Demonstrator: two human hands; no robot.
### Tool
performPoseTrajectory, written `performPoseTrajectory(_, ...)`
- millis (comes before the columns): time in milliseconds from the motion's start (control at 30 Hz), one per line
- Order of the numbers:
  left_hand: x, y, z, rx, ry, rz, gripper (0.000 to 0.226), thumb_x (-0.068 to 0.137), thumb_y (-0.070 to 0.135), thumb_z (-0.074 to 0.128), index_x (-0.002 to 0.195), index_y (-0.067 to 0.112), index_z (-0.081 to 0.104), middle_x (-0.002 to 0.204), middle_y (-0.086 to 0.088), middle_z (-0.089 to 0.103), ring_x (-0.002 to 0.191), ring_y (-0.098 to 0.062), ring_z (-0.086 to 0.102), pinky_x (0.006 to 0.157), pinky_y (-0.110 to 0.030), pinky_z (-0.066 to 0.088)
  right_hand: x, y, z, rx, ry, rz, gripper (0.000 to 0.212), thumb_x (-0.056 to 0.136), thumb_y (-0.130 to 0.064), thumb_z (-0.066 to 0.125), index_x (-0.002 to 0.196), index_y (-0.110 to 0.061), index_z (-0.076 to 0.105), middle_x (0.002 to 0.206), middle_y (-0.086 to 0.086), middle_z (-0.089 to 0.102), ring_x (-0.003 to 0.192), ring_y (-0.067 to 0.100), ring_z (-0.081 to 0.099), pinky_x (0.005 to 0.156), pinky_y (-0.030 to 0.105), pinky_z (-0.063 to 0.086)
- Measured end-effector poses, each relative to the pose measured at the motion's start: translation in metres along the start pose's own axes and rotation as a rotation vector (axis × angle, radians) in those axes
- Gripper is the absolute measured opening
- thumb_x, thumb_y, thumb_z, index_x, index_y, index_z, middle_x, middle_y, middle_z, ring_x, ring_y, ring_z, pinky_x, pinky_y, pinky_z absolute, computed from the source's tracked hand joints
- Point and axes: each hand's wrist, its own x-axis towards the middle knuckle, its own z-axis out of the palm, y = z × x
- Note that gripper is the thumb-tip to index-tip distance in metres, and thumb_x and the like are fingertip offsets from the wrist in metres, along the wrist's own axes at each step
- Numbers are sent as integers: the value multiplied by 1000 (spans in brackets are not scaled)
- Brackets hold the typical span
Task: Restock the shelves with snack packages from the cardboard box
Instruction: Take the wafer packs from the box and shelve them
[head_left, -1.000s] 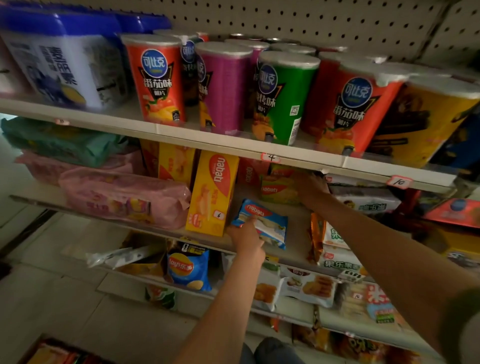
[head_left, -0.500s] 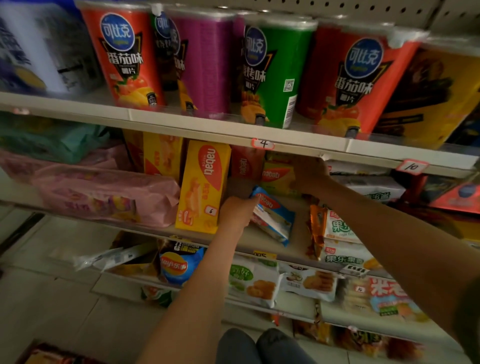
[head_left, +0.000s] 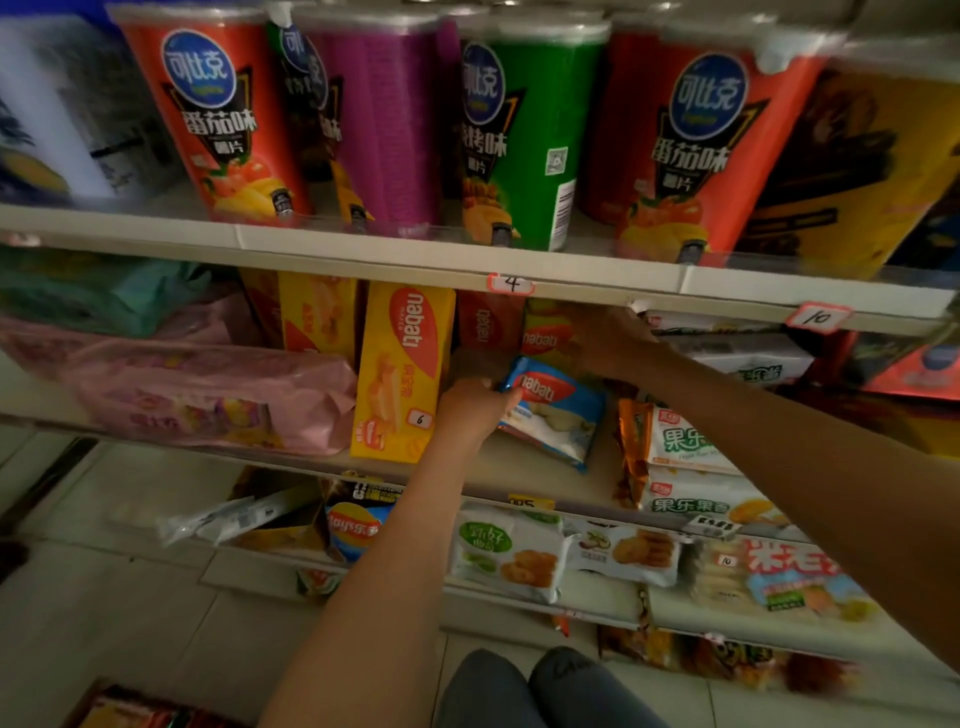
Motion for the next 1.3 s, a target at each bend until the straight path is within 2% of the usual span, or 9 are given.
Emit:
performPoseTrajectory(100,1,-1,3,-52,32,12,49,91,30,59,126,-4,53,126,-21,58,118,-34,54,96,-38,44,-11,-5,-13,333,-334,-87,52,95,-33,51,142,-11,38,142,-6,34,131,10,33,102,9,29)
performPoseTrajectory(200,1,-1,9,-64,73,-25,48,93,35,54,126,1,54,126,-19,58,114,-34,56,94,-42,48,-17,4,-12,241,-588,-24,55,87,-36,64,136,-16,46,135,0,50,121,18,49,104,29,40)
performPoseTrajectory(467,13,8,27,91,-28,-1,24,94,6,43,110,2,59,112,-18,61,98,-30,57,72,-34,42,-10,19,4,169,-291,-48,59,79,-29,71,133,-18,50,127,1,57,116,17,53,99,34,45)
performPoseTrajectory(567,24,14,32,34,-73,52,26,93,3,43,114,5,59,114,-15,59,101,-28,54,77,-29,40,5,47,33,139,-182,9,68,71,-49,67,133,-34,42,128,1,57,115,21,56,94,41,50)
performPoseTrajectory(700,29,13,34,-3,-108,103,32,93,1,44,121,8,57,119,-9,59,107,-26,53,89,-34,43,-12,26,18,20,-90,91,55,83,-30,62,134,-28,40,127,8,56,114,32,56,92,47,49)
performPoseTrajectory(867,56,2,34,66,-31,113,39,76,31,44,110,27,61,110,-4,64,103,-26,59,92,-41,51,-13,16,20,-37,-12,207,67,85,-31,65,142,-26,31,140,15,46,125,39,45,101,45,43)
performPoseTrajectory(1000,65,1,42,66,-48,91,31,83,24,48,111,22,61,105,1,61,101,-24,59,89,-34,50,-9,7,18,226,1,379,40,90,-41,54,126,-25,46,113,4,61,86,20,64,60,23,54)
performPoseTrajectory(1133,1,33,14,90,35,151,27,92,17,45,117,17,56,105,-2,55,102,-19,56,73,-22,40,-20,0,19,310,-83,316,34,83,-55,45,106,-31,52,122,10,58,106,21,57,95,40,49)
performPoseTrajectory(1300,-54,31,-24,5,-13,-2,29,95,8,40,118,5,57,121,-18,58,111,-32,54,84,-30,41,-66,-79,-34,40,-255,30,45,92,-27,45,136,-14,42,139,11,46,124,31,46,101,39,41)
